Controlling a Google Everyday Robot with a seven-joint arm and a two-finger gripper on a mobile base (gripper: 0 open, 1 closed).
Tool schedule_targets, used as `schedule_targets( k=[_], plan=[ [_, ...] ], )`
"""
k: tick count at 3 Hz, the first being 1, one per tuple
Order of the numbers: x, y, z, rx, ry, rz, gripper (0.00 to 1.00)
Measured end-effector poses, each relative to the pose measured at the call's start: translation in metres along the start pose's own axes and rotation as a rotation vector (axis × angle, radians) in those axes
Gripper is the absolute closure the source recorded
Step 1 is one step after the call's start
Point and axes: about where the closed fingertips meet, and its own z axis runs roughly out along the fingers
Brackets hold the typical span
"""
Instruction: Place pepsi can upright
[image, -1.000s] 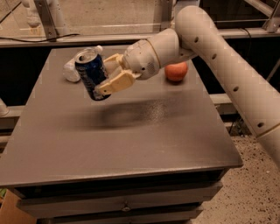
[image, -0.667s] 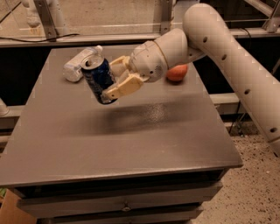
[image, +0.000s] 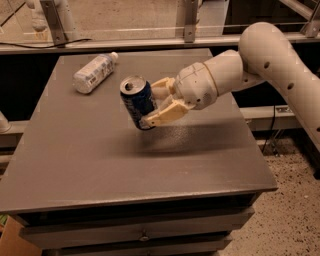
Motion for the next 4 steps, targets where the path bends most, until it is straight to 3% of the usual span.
schedule_targets(
  k=[3, 4],
  plan=[
    [-0.058, -0.007, -0.05, -0.116, 0.004, 0.075, 1.0],
    [-0.076, -0.016, -0.066, -0.142, 0.01, 0.11, 0.82]
  ],
)
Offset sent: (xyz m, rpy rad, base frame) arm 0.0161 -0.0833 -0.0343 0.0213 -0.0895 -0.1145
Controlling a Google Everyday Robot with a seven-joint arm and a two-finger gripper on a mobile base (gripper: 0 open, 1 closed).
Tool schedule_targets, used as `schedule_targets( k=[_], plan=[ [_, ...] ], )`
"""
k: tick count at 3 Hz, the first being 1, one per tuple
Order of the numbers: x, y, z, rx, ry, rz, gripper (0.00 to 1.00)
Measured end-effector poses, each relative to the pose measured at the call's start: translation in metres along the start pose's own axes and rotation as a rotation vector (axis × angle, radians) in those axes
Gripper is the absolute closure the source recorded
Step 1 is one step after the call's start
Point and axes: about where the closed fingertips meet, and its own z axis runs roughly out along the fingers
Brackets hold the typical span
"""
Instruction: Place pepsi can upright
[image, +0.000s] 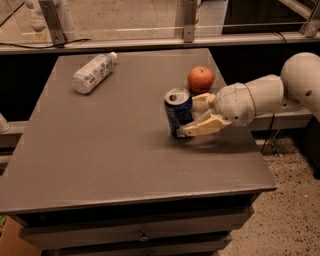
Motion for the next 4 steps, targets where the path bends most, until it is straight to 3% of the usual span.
schedule_targets(
  k=[3, 4],
  plan=[
    [-0.016, -0.019, -0.043, -0.073, -0.008, 0.043, 0.14],
    [-0.017, -0.023, -0.049, -0.082, -0.01, 0.052, 0.0]
  ],
)
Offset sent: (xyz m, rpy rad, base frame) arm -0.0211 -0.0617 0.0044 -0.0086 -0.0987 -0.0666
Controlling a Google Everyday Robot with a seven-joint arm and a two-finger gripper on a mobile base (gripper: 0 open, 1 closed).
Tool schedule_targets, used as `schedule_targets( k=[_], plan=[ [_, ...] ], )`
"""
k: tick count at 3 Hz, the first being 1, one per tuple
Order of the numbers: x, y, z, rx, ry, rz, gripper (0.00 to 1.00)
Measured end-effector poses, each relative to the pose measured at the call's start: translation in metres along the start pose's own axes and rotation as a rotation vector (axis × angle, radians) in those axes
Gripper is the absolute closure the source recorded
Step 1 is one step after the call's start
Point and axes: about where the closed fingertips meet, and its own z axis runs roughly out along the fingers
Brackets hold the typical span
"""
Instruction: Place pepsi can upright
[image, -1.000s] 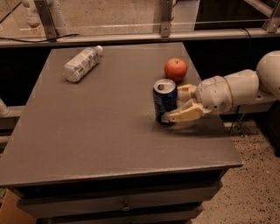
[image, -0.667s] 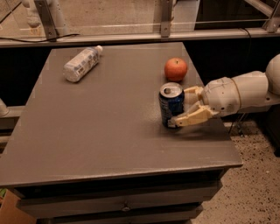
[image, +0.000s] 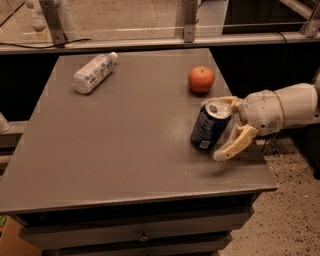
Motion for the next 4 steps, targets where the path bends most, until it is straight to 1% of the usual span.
schedule_targets(
  k=[1, 2, 3, 4],
  plan=[
    [0.007, -0.003, -0.015, -0.032, -0.001, -0.008, 0.0],
    [0.034, -0.007, -0.046, -0.092, -0.014, -0.053, 0.0],
    [0.084, -0.015, -0.087, -0.172, -0.027, -0.087, 0.0],
    [0.085, -0.014, -0.086, -0.171, -0.025, -0.063, 0.0]
  ],
)
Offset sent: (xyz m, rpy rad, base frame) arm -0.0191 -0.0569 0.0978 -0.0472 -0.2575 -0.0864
